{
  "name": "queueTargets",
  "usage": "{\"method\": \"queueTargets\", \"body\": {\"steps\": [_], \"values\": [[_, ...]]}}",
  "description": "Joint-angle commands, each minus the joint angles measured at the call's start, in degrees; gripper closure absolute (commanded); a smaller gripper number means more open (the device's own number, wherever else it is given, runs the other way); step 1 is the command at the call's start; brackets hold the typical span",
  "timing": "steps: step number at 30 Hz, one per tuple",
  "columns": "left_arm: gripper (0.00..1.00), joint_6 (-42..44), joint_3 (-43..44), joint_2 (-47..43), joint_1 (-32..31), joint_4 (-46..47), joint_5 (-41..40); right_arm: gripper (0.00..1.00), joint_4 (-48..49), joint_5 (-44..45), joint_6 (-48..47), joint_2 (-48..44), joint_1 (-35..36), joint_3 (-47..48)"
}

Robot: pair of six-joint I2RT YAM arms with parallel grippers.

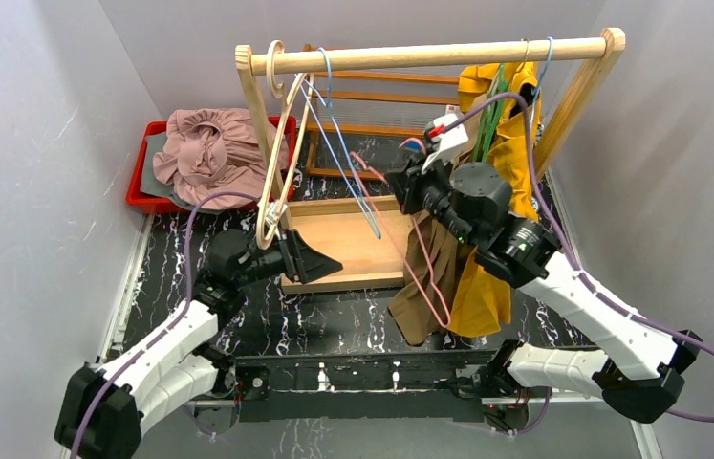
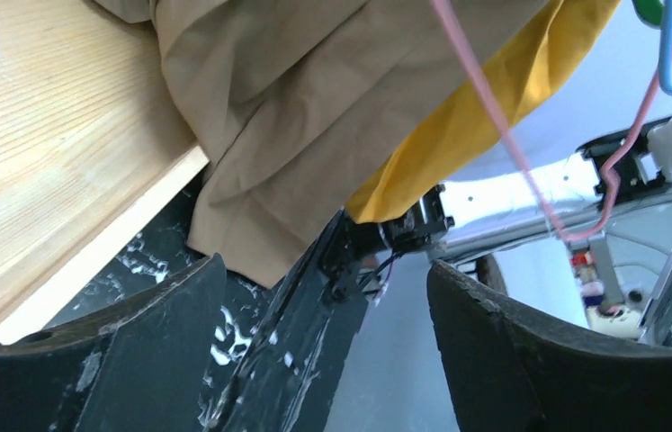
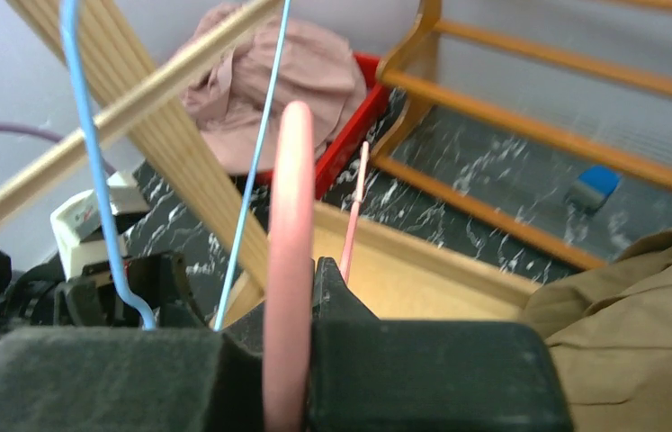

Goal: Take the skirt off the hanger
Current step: Place the hanger at the clothesline.

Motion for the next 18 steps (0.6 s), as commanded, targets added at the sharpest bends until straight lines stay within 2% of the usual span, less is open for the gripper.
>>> {"method": "queueTargets", "body": {"steps": [1, 6, 9, 12, 15, 18], "values": [[0.22, -13.0, -3.5, 3.8, -7.8, 21.9, -14.5, 1.00, 4.7, -4.9, 6.5, -1.9, -0.1, -4.5], [0.38, -17.1, -8.4, 2.8, -16.8, 28.4, -31.1, 1.00, 7.9, -7.9, 9.9, -2.1, -0.1, -7.5], [0.34, -19.8, -9.2, 3.6, -20.6, 30.0, -39.3, 1.00, 10.0, -8.4, 11.6, -2.7, -0.2, -9.5], [0.28, -24.1, -8.5, 8.6, -23.4, 35.0, -43.8, 1.00, 11.0, -8.0, 12.2, -3.3, -0.1, -11.0], [0.27, -28.4, -7.2, 16.1, -25.3, 45.0, -45.6, 1.00, 11.6, -8.0, 12.4, -3.6, -0.1, -11.9], [0.29, -31.7, -5.0, 21.8, -26.5, 50.3, -47.0, 1.00, 12.7, -8.9, 13.2, -4.0, -0.1, -12.5]]}}
